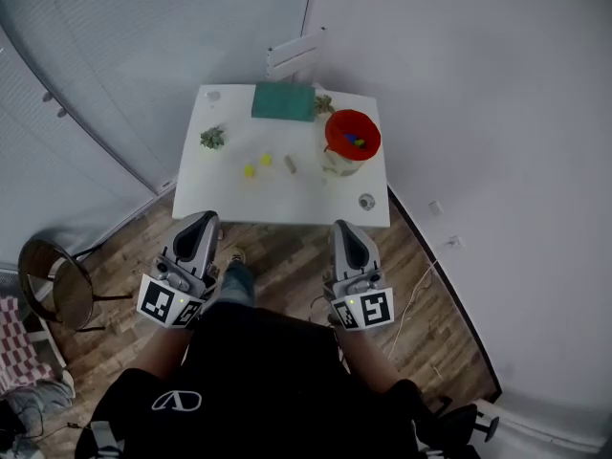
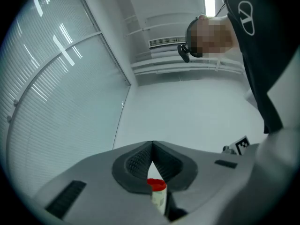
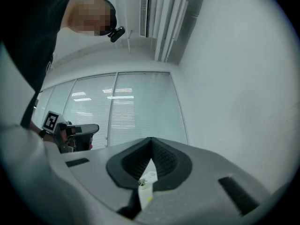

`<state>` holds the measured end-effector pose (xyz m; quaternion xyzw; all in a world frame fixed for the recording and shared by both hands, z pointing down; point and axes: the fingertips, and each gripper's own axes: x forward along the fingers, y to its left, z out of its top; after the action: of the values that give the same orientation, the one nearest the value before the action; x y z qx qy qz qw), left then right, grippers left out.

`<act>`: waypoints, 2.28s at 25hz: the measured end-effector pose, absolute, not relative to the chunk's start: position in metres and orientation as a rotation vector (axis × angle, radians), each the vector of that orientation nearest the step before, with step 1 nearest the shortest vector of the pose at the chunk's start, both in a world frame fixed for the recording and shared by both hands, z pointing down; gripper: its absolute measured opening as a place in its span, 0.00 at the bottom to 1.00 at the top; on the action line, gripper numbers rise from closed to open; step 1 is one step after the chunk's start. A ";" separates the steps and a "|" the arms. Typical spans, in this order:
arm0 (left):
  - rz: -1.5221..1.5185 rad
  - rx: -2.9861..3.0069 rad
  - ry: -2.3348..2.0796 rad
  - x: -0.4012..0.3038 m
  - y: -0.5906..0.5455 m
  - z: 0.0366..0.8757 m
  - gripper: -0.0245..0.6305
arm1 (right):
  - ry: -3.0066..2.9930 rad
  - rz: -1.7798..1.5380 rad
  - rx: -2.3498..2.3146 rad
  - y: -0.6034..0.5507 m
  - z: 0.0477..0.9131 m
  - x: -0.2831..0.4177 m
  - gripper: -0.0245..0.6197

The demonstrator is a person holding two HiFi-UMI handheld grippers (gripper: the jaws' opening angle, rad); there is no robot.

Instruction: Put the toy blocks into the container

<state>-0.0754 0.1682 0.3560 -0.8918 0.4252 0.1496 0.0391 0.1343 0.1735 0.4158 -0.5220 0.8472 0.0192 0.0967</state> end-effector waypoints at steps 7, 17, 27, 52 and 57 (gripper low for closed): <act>0.484 -2.787 1.217 -0.102 0.069 0.350 0.04 | 2.489 0.100 -1.625 0.086 0.400 0.101 0.04; 0.543 -2.849 1.085 -0.124 -0.038 0.352 0.04 | 2.467 0.187 -1.699 -0.008 0.389 0.063 0.04; 0.532 -2.838 1.121 -0.105 -0.073 0.350 0.04 | 2.520 0.149 -1.627 -0.058 0.393 0.068 0.04; 0.466 -2.817 1.266 -0.088 -0.085 0.363 0.04 | 2.780 -0.003 -1.625 -0.140 0.493 0.078 0.75; 0.438 -2.821 1.280 -0.088 -0.085 0.367 0.04 | 2.874 -0.171 -1.645 -0.159 0.560 0.077 0.75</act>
<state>-0.0878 -0.0853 0.3674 -0.9016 0.4092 0.1398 0.0062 0.0767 -0.1592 0.5596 -0.4941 0.8635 -0.0512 -0.0871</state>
